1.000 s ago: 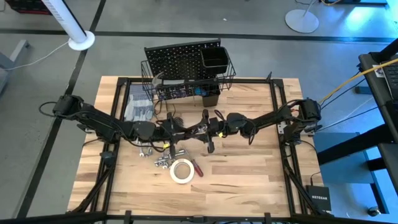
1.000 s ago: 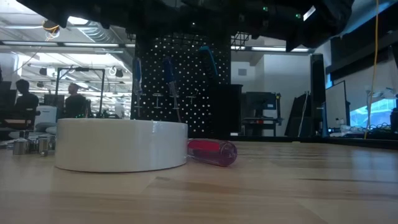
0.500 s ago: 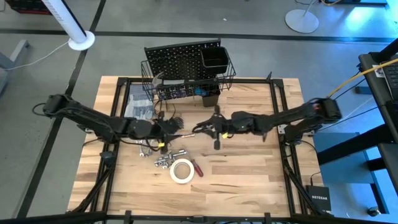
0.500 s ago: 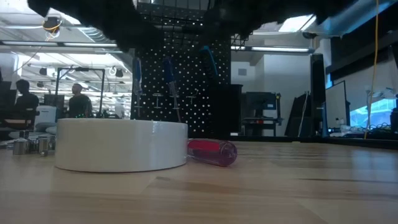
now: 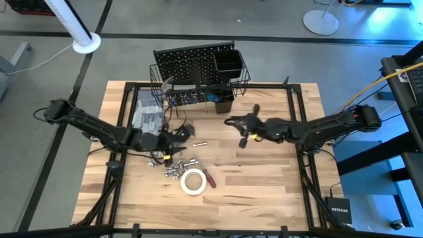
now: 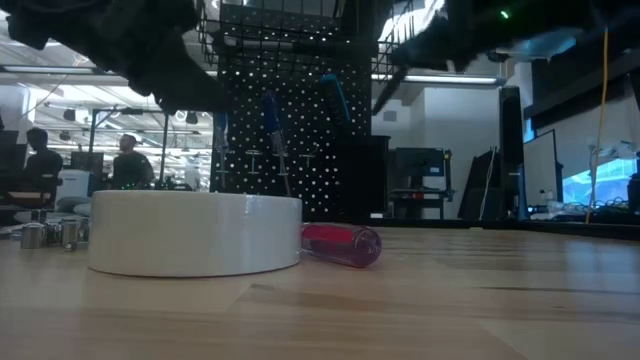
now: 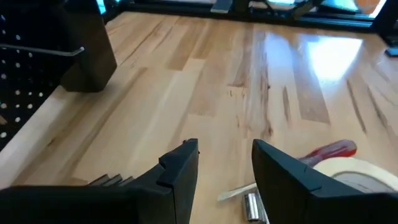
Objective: Hang tools onto peg board
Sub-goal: Put the black slip-joint pliers into the bottom black bin on the pegboard
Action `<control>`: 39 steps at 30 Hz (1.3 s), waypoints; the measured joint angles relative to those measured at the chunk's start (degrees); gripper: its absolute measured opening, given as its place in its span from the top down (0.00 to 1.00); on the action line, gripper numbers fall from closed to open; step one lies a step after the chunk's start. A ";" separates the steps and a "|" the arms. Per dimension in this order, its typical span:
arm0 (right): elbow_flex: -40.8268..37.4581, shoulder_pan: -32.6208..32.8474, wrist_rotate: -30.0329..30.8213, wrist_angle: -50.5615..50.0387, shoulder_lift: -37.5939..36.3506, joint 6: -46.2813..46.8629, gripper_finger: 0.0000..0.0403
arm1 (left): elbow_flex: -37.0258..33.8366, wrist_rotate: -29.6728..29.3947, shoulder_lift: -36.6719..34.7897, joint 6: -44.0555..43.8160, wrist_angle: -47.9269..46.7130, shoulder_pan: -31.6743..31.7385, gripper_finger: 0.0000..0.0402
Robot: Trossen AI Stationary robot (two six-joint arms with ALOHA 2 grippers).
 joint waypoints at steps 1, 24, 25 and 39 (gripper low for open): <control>-3.04 -0.12 1.41 4.02 -1.05 0.03 0.74 | -0.18 0.01 0.00 0.02 0.55 0.04 0.64; -4.77 -29.27 -21.58 28.63 14.57 0.78 0.75 | -0.18 -2.95 0.00 0.84 3.73 0.17 0.64; -4.05 -29.69 -22.44 28.35 15.39 0.78 0.75 | -0.18 -2.95 0.05 0.83 3.68 0.17 0.64; 4.76 -30.05 -19.55 19.12 23.82 -0.26 0.41 | -0.18 -2.93 0.17 -0.07 3.57 0.17 0.64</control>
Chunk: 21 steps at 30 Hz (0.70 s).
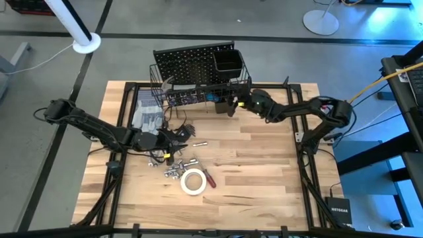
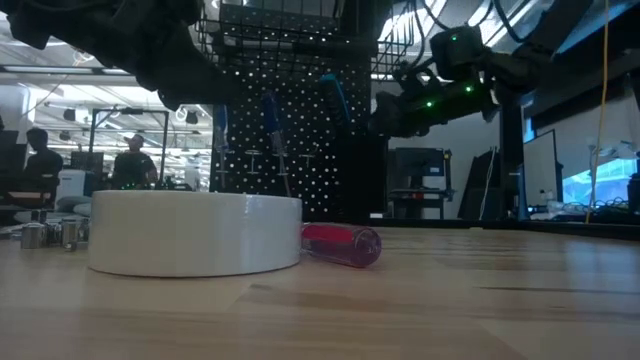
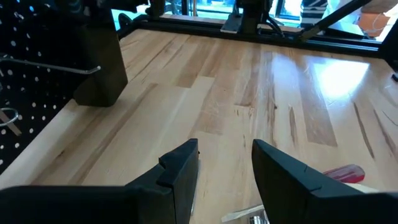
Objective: Hang tools onto peg board
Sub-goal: Put the black slip-joint pliers into the bottom black bin on the pegboard, then put the extension bar into the top black bin on the pegboard
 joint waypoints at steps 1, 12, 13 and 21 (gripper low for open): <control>-0.01 0.00 0.02 -1.49 -0.70 -0.14 0.38 | 0.00 0.00 0.00 0.00 -0.02 0.00 0.64; -0.09 0.11 -0.59 -24.90 -19.25 -0.79 0.28 | 0.00 0.02 0.00 -0.66 -1.43 -0.11 0.64; -0.09 0.11 -0.61 -27.50 -21.23 -0.59 0.28 | 0.00 0.02 0.00 -0.69 -1.44 -0.11 0.64; -0.34 6.99 -7.32 -47.46 -34.50 4.23 0.28 | 0.00 0.14 0.04 -1.84 -1.56 -0.11 0.64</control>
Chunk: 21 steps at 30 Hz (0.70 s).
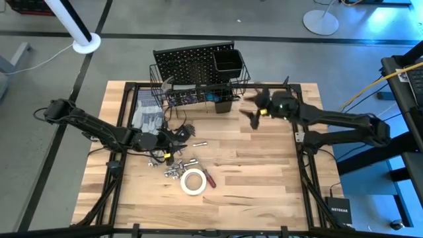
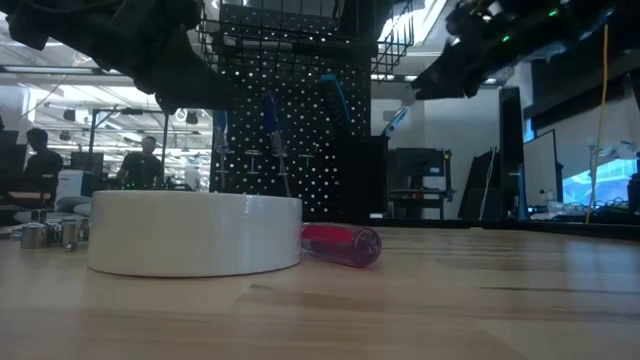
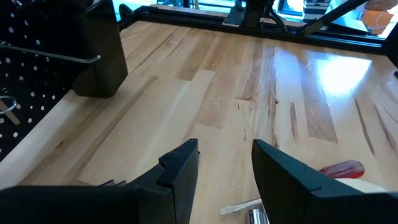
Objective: Hang tools onto peg board
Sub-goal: Put the extension bar into the top black bin on the pegboard
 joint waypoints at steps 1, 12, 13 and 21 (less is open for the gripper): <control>-0.67 2.06 -0.98 -0.54 -0.71 1.53 0.28 | 0.00 0.05 0.00 0.00 -0.06 0.00 0.64; -13.41 30.86 15.56 25.37 7.60 17.83 0.28 | 0.02 1.67 3.85 -0.27 0.36 1.51 0.62; -13.89 32.90 17.33 28.80 9.52 19.16 0.28 | 0.10 2.39 4.72 -0.49 0.21 2.09 0.60; -12.88 43.71 32.37 49.85 26.25 27.20 0.28 | 7.84 9.42 13.02 -2.25 -4.63 7.75 0.47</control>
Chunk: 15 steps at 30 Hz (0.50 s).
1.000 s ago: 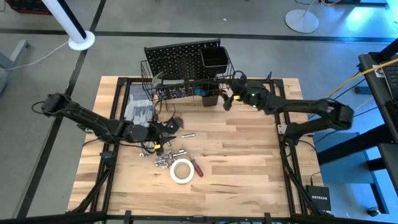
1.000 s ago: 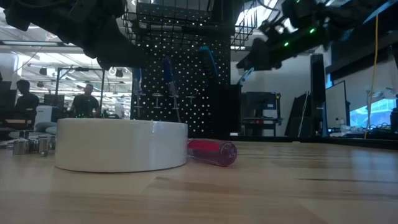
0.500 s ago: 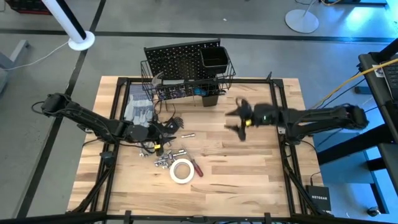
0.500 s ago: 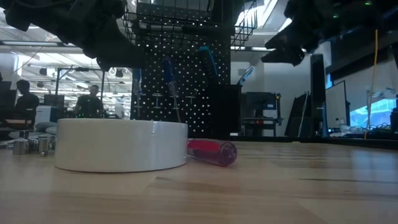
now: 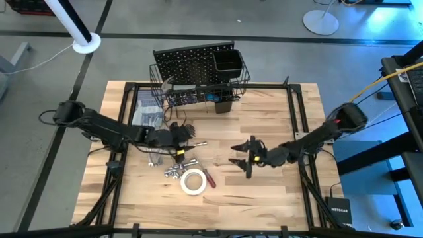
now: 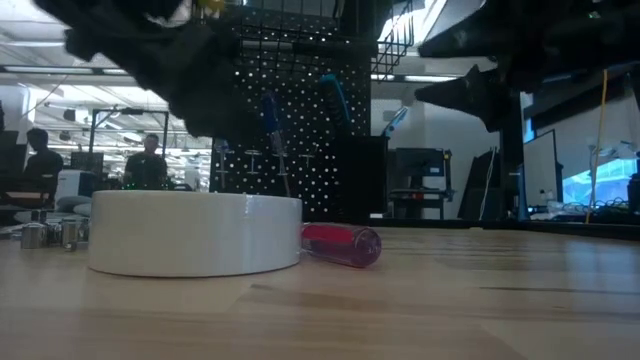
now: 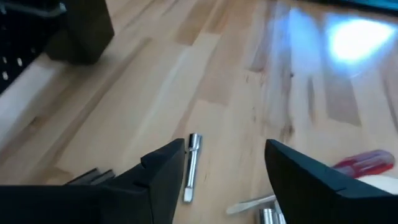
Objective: Hang tools onto peg board
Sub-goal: Put the extension bar into the top black bin on the pegboard
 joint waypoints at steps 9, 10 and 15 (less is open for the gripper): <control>4.75 0.90 4.75 -0.76 11.28 -3.08 0.28 | 16.32 5.53 12.95 -2.18 -22.99 5.24 0.46; 4.84 0.62 4.12 -0.77 11.60 -3.34 0.28 | 17.35 6.67 14.33 -2.42 -23.75 5.74 0.46; 4.85 0.72 2.81 -1.27 12.04 -3.40 0.28 | 19.79 11.19 20.62 -1.81 -23.70 7.79 0.46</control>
